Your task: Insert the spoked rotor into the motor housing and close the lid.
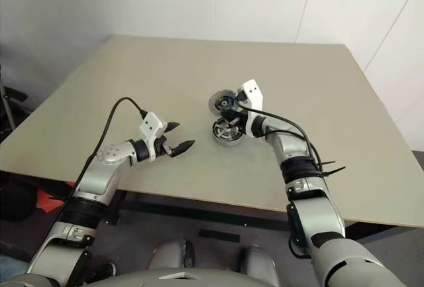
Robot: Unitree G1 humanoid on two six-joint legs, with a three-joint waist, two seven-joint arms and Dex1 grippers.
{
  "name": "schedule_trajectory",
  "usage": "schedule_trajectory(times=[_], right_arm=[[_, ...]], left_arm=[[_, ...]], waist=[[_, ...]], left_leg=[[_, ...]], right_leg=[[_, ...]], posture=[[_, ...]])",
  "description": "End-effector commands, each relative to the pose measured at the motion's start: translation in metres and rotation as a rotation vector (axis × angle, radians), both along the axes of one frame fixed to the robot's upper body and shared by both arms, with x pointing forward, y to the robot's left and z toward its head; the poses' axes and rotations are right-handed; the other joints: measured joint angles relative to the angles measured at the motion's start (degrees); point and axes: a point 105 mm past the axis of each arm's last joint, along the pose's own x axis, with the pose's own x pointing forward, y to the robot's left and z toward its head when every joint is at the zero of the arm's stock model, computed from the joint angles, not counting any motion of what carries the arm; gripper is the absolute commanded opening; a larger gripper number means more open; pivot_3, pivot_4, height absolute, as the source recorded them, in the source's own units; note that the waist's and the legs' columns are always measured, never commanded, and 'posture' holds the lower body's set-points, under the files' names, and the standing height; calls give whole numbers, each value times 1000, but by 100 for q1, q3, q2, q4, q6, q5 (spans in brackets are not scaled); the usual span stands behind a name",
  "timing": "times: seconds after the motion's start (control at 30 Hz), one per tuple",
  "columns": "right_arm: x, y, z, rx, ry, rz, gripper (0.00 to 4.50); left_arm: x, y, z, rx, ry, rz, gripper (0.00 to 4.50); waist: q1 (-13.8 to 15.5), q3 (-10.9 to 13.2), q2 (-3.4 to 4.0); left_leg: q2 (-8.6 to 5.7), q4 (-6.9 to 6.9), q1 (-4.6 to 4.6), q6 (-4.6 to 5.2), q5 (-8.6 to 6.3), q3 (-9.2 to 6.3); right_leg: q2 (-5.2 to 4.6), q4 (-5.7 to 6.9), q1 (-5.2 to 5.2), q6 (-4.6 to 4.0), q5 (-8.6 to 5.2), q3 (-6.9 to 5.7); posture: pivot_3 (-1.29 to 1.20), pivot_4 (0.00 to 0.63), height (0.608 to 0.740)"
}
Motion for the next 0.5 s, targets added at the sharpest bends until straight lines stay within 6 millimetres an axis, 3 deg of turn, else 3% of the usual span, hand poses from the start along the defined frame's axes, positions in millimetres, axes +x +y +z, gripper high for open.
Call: schedule_trajectory(times=[0.03,0.33,0.43,0.5], right_arm=[[-2,5,2,5,-37,0,147],[13,-13,34,35,-119,-67,147],[12,-14,30,23,-109,-67,147],[10,-16,16,10,-73,-79,147]], left_arm=[[4,8,15,6,-58,22,4500],[8,10,17,8,-63,32,4500],[8,9,17,7,-63,28,4500],[8,10,16,8,-62,29,4500]], waist=[[13,0,1],[-5,0,0],[-4,0,-1],[-4,0,0]], left_leg=[[0,1,-1,0,0,0],[1,4,9,0,0,0],[2,3,11,0,0,0],[2,3,10,0,0,0]], right_leg=[[0,0,0,0,0,0],[-1,10,3,1,0,0],[0,11,3,0,0,0],[0,10,3,0,0,0]], posture=[[0,0,740],[0,0,740],[0,0,740],[0,0,740]])
